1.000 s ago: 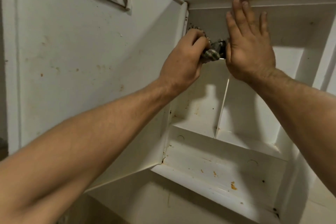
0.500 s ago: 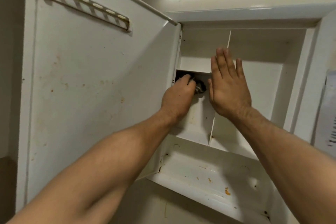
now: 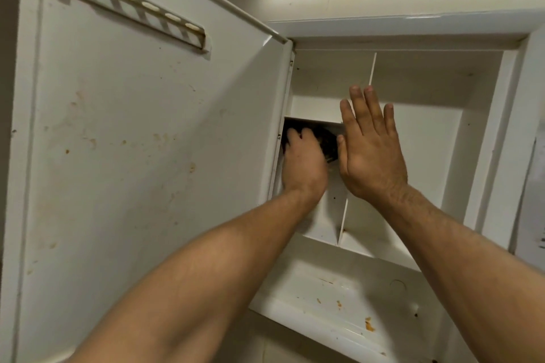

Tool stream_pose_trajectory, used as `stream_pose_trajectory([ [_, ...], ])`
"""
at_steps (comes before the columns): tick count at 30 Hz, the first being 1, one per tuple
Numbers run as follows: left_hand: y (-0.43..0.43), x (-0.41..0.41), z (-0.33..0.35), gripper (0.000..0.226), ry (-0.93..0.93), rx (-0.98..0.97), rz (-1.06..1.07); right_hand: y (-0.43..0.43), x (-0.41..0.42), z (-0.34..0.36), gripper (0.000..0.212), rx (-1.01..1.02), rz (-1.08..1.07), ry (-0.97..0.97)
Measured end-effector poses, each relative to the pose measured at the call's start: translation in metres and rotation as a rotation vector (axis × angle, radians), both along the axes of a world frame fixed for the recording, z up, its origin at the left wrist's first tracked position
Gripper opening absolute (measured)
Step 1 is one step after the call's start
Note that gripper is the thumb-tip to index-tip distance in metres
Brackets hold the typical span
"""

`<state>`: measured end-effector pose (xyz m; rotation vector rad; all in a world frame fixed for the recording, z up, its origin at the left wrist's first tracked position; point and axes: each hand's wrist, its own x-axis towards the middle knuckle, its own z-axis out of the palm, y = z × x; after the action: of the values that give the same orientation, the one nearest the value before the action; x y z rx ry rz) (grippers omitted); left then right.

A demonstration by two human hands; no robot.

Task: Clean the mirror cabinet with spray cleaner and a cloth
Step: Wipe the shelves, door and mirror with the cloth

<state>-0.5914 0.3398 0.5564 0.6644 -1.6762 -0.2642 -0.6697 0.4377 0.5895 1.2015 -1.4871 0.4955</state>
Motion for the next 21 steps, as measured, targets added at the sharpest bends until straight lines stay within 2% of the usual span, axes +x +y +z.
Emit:
stream_pose_trajectory([
  [4,0.020,-0.016,-0.021,0.049,-0.110,-0.154,-0.279,-0.001,-0.003,0.000,0.064,-0.009,0.045,0.008],
  [6,0.000,-0.016,-0.026,0.047,-0.174,-0.265,-0.244,-0.001,-0.005,-0.001,0.065,-0.020,0.060,0.011],
  [7,-0.008,-0.015,-0.024,0.042,-0.157,-0.259,-0.184,-0.001,-0.006,-0.001,0.065,-0.025,0.073,0.011],
  [11,-0.003,-0.030,-0.009,0.033,0.149,0.038,-0.050,-0.003,-0.008,-0.002,0.064,-0.040,0.121,0.002],
  [13,0.009,-0.038,-0.014,0.034,0.136,-0.048,-0.080,-0.004,-0.008,-0.002,0.064,-0.045,0.141,-0.005],
  [14,0.009,-0.036,-0.020,0.033,0.115,-0.112,-0.163,-0.005,-0.008,-0.002,0.064,-0.047,0.150,-0.006],
  [16,0.005,-0.030,-0.032,0.034,0.009,-0.273,-0.229,-0.005,-0.008,-0.001,0.064,-0.048,0.170,-0.005],
  [17,-0.002,-0.029,-0.034,0.035,-0.037,-0.275,-0.211,-0.005,-0.008,-0.002,0.064,-0.052,0.178,-0.006],
  [20,-0.005,-0.035,-0.016,0.027,0.183,-0.035,-0.052,-0.005,-0.010,-0.003,0.064,-0.057,0.194,-0.003],
  [21,-0.001,-0.035,-0.014,0.028,0.179,-0.102,0.008,-0.005,-0.010,-0.003,0.064,-0.058,0.198,-0.003],
])
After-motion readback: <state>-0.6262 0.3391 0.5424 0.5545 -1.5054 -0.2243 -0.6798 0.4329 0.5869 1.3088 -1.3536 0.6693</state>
